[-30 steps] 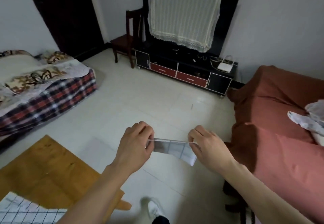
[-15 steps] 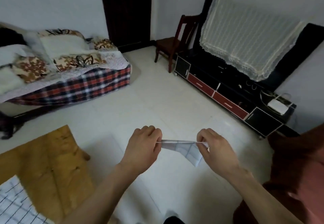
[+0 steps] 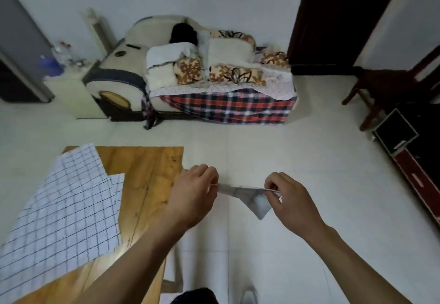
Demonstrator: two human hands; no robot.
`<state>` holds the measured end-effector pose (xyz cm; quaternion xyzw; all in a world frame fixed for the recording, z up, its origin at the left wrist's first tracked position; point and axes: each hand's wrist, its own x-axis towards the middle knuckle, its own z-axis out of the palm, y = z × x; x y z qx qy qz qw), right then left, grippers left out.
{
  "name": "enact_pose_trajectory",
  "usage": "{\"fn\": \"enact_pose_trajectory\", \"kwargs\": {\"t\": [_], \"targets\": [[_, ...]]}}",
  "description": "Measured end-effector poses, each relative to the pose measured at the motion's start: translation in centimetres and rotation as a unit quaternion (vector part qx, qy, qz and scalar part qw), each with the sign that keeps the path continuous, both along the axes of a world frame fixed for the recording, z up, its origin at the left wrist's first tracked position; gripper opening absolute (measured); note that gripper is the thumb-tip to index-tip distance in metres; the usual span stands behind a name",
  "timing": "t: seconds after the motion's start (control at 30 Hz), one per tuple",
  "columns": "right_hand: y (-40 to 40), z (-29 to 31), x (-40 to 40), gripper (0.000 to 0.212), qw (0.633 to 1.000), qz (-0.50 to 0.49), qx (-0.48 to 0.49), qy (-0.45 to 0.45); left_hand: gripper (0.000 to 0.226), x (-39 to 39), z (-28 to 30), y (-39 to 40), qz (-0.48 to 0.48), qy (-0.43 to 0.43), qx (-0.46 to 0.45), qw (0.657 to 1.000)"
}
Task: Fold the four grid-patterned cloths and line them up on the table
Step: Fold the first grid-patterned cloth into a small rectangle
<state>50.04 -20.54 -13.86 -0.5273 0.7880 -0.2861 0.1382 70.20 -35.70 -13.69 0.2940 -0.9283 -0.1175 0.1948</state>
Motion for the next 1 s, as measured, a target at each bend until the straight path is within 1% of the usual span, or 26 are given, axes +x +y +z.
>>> {"fn": "enact_pose_trajectory", "kwargs": {"t": [0.13, 0.23, 0.37, 0.43, 0.63, 0.73, 0.87, 1.0], "targets": [[-5.5, 0.5, -0.3, 0.020, 0.995, 0.094, -0.021, -0.016, 0.014, 2.2, 0.4, -1.8, 0.088, 0.030, 0.010, 0.996], [-9.5, 0.3, 0.3, 0.018, 0.987, 0.161, -0.016, -0.017, 0.014, 4.1, 0.1, -3.1, 0.141, 0.045, 0.013, 0.989], [-15.1, 0.0, 1.5, 0.018, 0.974, 0.224, -0.013, -0.020, 0.015, 6.4, -1.4, -5.9, 0.219, 0.065, 0.033, 0.973], [-18.0, -0.2, 1.9, 0.018, 0.969, 0.247, -0.015, -0.019, 0.017, 7.1, -2.3, -8.0, 0.248, 0.078, 0.060, 0.964], [-27.2, -0.4, 3.1, 0.021, 0.963, 0.268, -0.004, -0.022, 0.025, 8.9, -4.5, -16.4, 0.282, 0.088, 0.141, 0.945], [-31.6, -0.7, 3.9, 0.021, 0.964, 0.264, 0.008, -0.022, 0.019, 10.0, -5.8, -20.5, 0.306, 0.110, 0.188, 0.927], [-36.4, -1.5, 5.5, 0.020, 0.964, 0.261, 0.034, -0.019, 0.010, 11.3, -6.2, -24.4, 0.299, 0.142, 0.190, 0.924], [-39.4, -3.2, 7.0, 0.014, 0.953, 0.278, 0.120, -0.028, 0.013, 12.2, -6.9, -27.1, 0.331, 0.181, 0.174, 0.910]]}}
